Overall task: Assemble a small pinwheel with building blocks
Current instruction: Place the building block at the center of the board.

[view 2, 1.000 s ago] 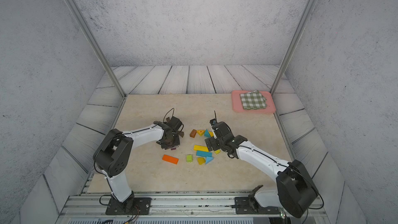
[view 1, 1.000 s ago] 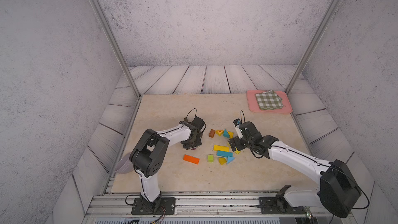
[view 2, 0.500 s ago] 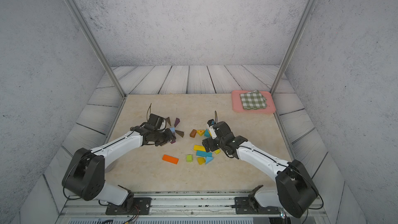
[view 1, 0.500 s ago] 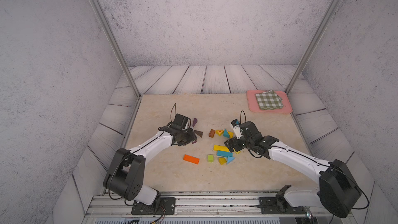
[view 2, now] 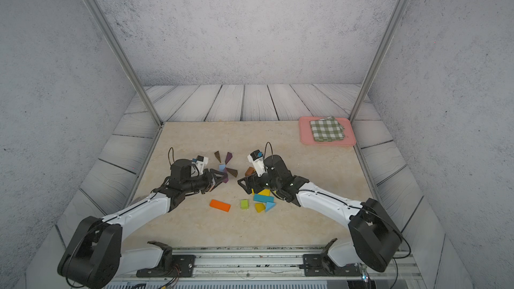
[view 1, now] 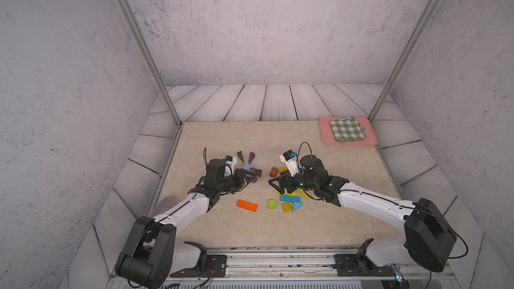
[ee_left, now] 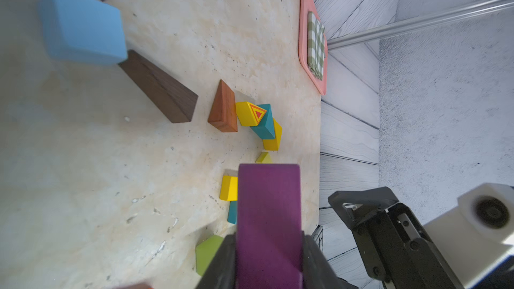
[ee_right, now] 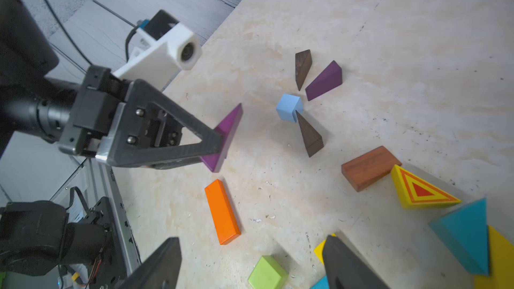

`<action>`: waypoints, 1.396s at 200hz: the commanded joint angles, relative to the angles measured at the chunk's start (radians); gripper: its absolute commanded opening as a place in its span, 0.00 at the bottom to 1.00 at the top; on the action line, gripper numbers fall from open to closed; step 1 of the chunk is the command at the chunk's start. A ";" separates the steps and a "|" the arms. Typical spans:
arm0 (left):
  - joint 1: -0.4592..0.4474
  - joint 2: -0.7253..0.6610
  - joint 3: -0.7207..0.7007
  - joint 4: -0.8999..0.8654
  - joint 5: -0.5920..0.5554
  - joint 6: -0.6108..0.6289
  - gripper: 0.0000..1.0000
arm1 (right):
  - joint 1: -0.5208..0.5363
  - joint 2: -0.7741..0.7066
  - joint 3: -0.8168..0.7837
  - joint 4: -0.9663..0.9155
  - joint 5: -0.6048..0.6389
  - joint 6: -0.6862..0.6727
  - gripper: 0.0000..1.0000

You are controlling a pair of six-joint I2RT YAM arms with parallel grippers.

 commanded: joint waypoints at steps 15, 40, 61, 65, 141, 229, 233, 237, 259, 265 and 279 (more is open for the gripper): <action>0.100 0.086 -0.018 0.060 0.123 0.048 0.00 | -0.004 -0.077 -0.006 -0.100 0.141 -0.071 0.88; 0.133 0.242 0.013 0.088 0.171 0.062 0.00 | -0.009 -0.111 -0.031 -0.114 0.182 -0.081 0.89; 0.140 0.346 0.016 0.135 0.189 0.058 0.00 | -0.009 -0.127 -0.045 -0.116 0.182 -0.080 0.90; 0.140 0.358 0.018 0.130 0.187 0.063 0.00 | -0.009 -0.128 -0.046 -0.120 0.183 -0.083 0.90; 0.140 0.319 0.086 -0.407 -0.064 0.254 0.30 | -0.014 -0.123 -0.064 -0.139 0.208 -0.101 0.92; 0.140 0.322 0.127 -0.559 -0.160 0.309 0.50 | -0.023 -0.130 -0.085 -0.141 0.219 -0.105 0.93; 0.140 0.321 0.132 -0.567 -0.162 0.313 0.51 | -0.024 -0.130 -0.087 -0.139 0.219 -0.105 0.93; 0.140 0.318 0.138 -0.578 -0.166 0.317 0.52 | -0.023 -0.129 -0.088 -0.139 0.219 -0.105 0.93; 0.115 0.273 0.220 -0.751 -0.297 0.367 0.55 | -0.027 -0.134 -0.096 -0.142 0.216 -0.105 0.93; 0.089 0.250 0.262 -0.823 -0.371 0.379 0.58 | -0.028 -0.138 -0.097 -0.144 0.218 -0.106 0.93; 0.011 0.220 0.355 -0.961 -0.519 0.396 0.70 | -0.030 -0.151 -0.107 -0.148 0.223 -0.109 0.93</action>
